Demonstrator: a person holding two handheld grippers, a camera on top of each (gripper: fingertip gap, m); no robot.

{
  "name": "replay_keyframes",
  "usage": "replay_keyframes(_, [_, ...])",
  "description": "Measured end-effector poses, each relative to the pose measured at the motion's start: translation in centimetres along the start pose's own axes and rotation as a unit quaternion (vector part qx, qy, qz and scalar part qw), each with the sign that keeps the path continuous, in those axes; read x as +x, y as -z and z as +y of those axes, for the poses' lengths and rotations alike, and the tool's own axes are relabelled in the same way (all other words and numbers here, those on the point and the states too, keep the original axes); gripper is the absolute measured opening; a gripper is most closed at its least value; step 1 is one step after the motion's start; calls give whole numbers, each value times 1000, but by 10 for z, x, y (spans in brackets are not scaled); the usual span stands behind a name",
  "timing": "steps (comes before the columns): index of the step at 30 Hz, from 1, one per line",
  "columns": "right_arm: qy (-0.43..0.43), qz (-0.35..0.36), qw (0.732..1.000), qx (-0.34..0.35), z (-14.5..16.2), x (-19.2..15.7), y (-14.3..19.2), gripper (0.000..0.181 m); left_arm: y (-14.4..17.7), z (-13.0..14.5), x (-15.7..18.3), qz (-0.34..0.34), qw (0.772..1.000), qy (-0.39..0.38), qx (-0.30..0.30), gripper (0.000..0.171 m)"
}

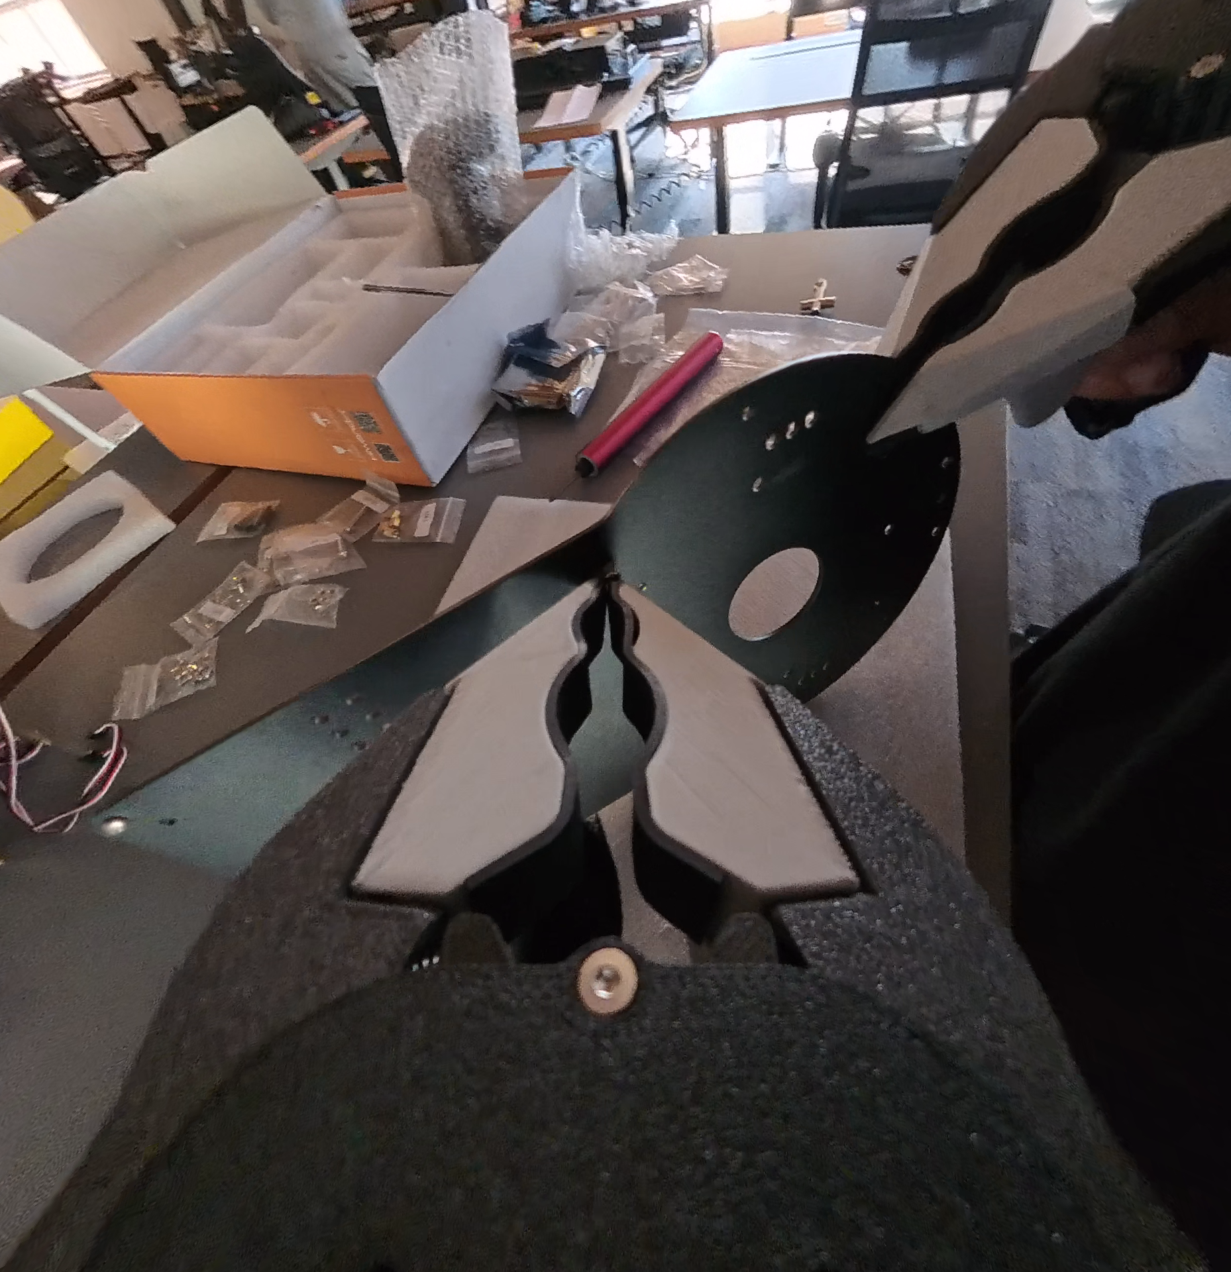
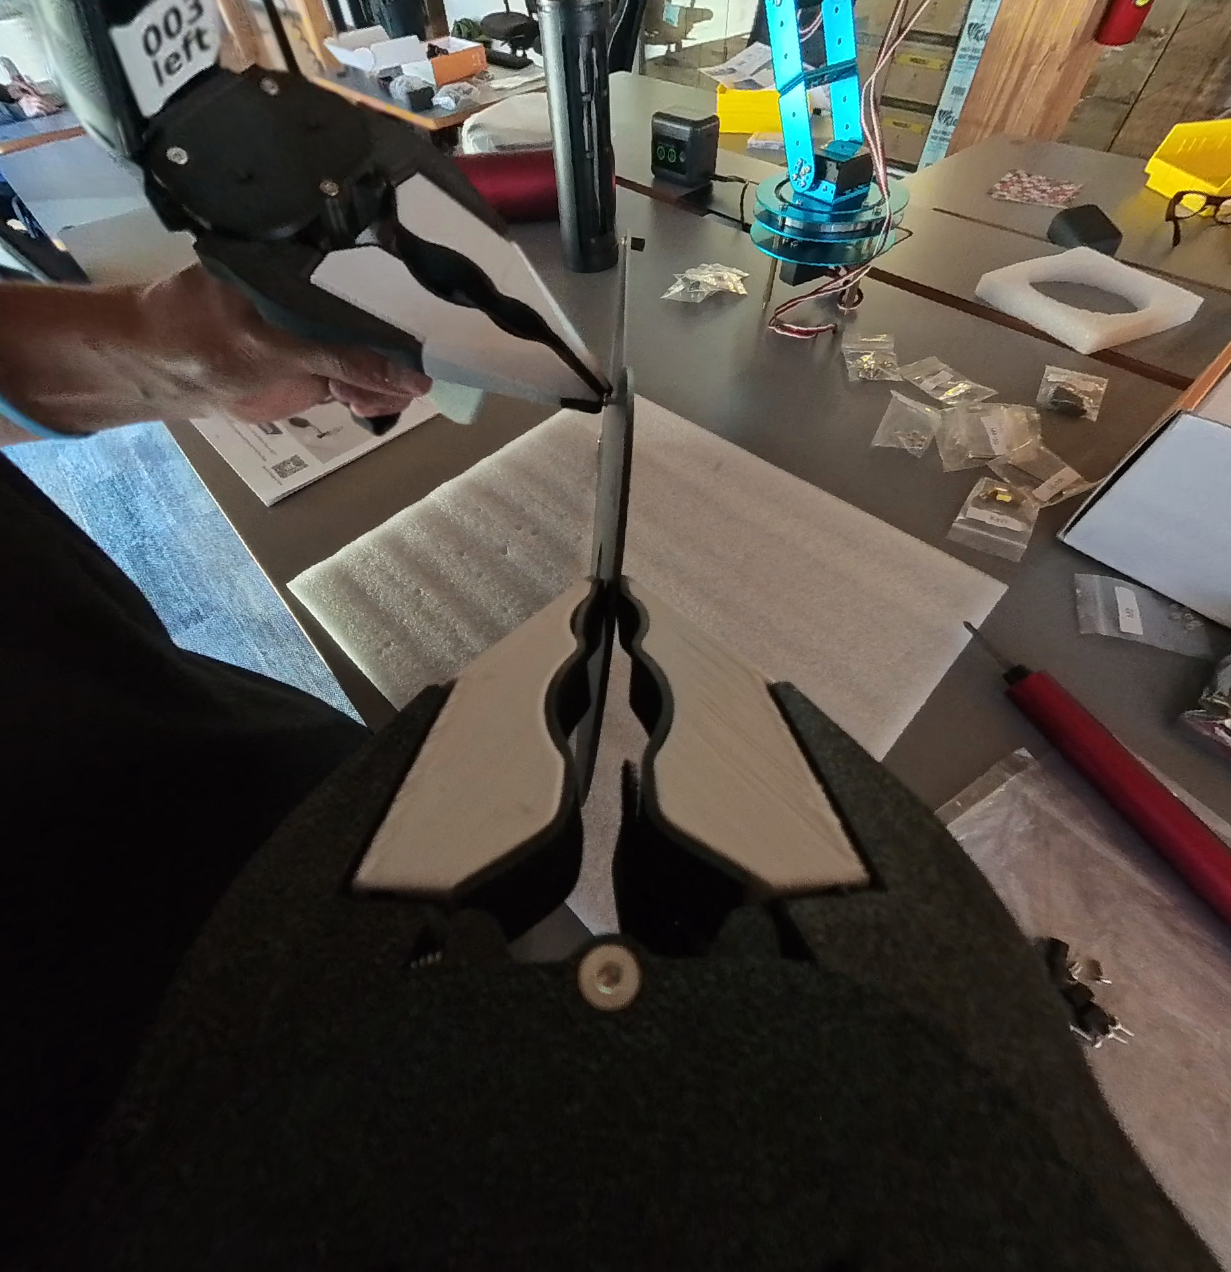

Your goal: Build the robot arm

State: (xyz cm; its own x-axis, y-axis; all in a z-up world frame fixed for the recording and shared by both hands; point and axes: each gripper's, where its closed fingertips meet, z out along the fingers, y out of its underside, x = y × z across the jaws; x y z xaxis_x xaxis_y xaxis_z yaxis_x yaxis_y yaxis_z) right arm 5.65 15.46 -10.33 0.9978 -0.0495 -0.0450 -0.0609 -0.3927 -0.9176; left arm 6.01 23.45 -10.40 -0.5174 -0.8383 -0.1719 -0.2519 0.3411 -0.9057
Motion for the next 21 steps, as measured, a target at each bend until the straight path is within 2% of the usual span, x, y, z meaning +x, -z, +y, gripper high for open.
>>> replay_keyframes(15, [20, -2, 1000, -5, -1, -7, -2, 1, 2, -1, -1, -92, 995, 46, -7, 1])
replay_keyframes(21, [17, 4, 1000, -3, -1, -7, -1, 1, 4, 1, -8, -151, 987, 58, -17, 12])
